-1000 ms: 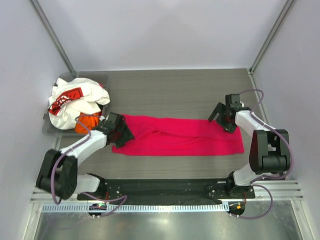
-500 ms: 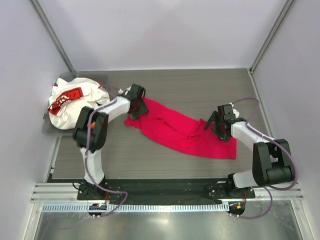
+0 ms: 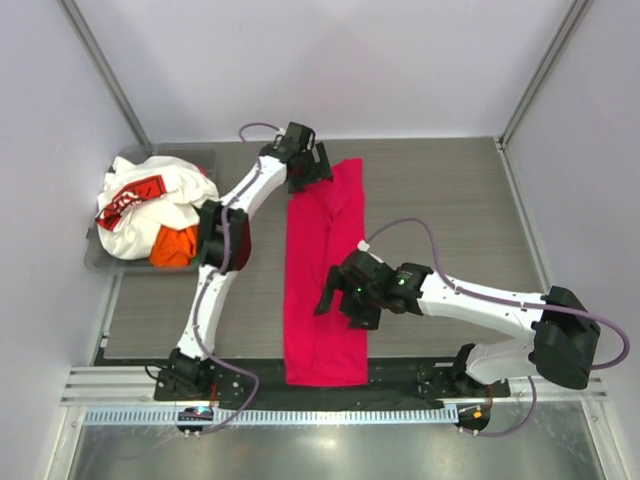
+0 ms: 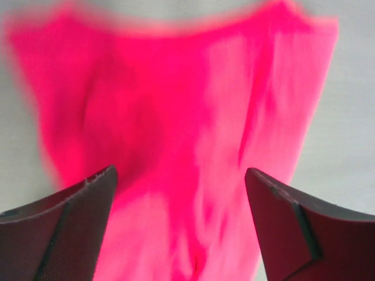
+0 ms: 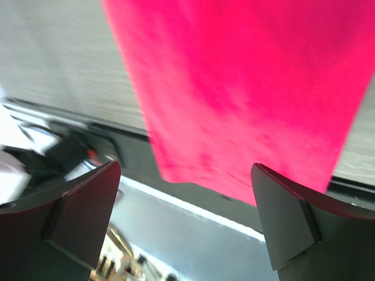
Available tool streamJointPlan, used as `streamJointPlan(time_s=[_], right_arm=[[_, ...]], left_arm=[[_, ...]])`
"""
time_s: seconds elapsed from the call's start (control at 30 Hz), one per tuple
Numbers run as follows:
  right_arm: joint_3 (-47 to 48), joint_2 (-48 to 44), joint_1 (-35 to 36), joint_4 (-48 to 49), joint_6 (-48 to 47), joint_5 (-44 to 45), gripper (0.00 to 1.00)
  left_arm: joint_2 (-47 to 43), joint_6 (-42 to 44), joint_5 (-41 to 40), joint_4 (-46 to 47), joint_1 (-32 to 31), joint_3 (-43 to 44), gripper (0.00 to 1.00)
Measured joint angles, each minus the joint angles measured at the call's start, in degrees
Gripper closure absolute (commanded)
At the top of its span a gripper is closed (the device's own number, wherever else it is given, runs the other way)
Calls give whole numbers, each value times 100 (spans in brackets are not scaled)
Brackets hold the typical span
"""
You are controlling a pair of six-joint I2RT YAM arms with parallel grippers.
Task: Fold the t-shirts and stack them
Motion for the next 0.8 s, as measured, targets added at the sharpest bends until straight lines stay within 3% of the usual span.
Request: streamJointPlan(time_s=[0.1, 0.3, 0.4, 0.6, 0.8], right_arm=[[656, 17, -48, -365, -162, 424, 0], [1714, 669, -826, -522, -1027, 769, 1], [2218, 1318, -1335, -437, -1622, 612, 1], [3259, 3023, -2306, 590, -2312, -892, 3], [5128, 5038, -2688, 1064, -2656, -1746, 4]], left_arm=[[-1235, 328, -70, -92, -37, -1123, 0], [-3327, 815, -476, -286, -26, -1307, 2], [-4489, 896, -671, -313, 13, -2079, 2], [-6931, 787, -811, -79, 52, -5342, 4], [-8338, 522, -584, -293, -9, -7270, 5]])
